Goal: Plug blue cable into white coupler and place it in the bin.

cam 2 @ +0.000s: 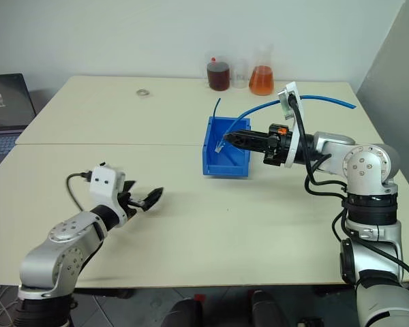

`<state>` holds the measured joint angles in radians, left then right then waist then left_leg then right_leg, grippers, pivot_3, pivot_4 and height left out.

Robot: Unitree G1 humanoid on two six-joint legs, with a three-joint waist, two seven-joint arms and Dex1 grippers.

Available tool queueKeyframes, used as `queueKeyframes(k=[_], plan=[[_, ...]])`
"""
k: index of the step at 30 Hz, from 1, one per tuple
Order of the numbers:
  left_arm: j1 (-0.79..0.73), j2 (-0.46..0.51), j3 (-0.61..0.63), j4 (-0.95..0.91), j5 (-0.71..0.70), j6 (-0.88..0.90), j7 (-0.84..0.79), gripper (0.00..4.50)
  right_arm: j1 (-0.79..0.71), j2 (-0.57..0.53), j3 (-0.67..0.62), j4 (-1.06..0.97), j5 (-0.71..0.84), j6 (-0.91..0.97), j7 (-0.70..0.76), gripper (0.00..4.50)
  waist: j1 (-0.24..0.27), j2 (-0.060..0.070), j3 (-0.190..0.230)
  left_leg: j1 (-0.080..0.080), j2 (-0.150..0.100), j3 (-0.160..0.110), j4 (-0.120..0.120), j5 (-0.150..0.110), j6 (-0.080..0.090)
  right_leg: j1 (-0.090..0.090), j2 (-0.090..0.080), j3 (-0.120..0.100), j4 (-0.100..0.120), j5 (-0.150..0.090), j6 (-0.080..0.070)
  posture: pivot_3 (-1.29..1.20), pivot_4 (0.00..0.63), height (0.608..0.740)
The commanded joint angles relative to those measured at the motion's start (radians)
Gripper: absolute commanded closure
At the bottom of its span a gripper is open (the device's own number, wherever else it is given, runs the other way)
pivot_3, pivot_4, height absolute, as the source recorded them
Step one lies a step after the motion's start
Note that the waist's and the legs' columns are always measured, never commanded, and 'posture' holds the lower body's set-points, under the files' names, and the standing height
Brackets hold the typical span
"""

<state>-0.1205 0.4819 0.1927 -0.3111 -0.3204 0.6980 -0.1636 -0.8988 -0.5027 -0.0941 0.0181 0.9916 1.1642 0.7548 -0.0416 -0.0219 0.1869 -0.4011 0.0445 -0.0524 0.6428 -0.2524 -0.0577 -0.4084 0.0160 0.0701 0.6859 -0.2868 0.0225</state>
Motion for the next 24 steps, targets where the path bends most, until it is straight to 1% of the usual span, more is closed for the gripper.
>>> queueKeyframes(k=[1,4,6,9,18,24], plan=[[-0.026,-0.094,0.069,0.065,0.144,-0.017,0.255,0.01,-0.066,0.012,0.031,0.046,-0.052,-0.064,0.068,4.38,0.0,0.0,0.0,0.0,0.0,0.0,0.0,0.0,0.0,0.0,0.0,0.0,0.0,0.0,0.0,0.0,0.15,0.74],[-0.061,-0.166,0.125,0.098,0.182,0.007,0.37,0.01,-0.086,0.017,0.042,0.069,-0.08,-0.085,0.092,4.38,0.007,0.0,0.0,-0.001,0.0,0.0,0.001,0.0,0.0,0.0,0.0,-0.001,0.0,0.001,0.001,0.0,0.15,0.74],[-0.094,-0.19,0.145,0.15,0.195,-0.009,0.408,0.01,-0.093,0.02,0.044,0.078,-0.093,-0.091,0.1,4.38,0.01,-0.001,0.0,-0.001,0.0,0.0,0.001,0.0,0.0,0.0,-0.001,-0.001,0.0,0.001,0.001,0.0,0.15,0.74],[-0.148,-0.193,0.133,0.24,0.206,-0.047,0.401,0.01,-0.095,0.021,0.043,0.083,-0.106,-0.093,0.106,4.38,0.012,-0.001,0.0,0.0,-0.001,-0.001,0.001,0.0,0.0,0.0,-0.001,-0.001,0.001,0.001,0.001,0.0,0.15,0.74],[-0.409,-0.168,0.15,0.695,0.206,-0.246,0.356,0.01,-0.089,0.017,0.042,0.061,-0.126,-0.085,0.103,4.38,0.016,-0.001,0.0,0.001,-0.003,-0.002,0.002,0.0,0.0,0.002,-0.002,-0.003,0.002,0.001,0.001,0.0,0.15,0.74],[-0.515,-0.162,0.176,0.887,0.156,-0.328,0.27,0.01,-0.078,0.012,0.032,0.038,-0.13,-0.077,0.09,4.38,0.017,-0.001,-0.001,0.001,-0.003,-0.002,0.002,0.0,0.0,0.002,-0.002,-0.003,0.002,0.001,0.001,0.0,0.15,0.74]])
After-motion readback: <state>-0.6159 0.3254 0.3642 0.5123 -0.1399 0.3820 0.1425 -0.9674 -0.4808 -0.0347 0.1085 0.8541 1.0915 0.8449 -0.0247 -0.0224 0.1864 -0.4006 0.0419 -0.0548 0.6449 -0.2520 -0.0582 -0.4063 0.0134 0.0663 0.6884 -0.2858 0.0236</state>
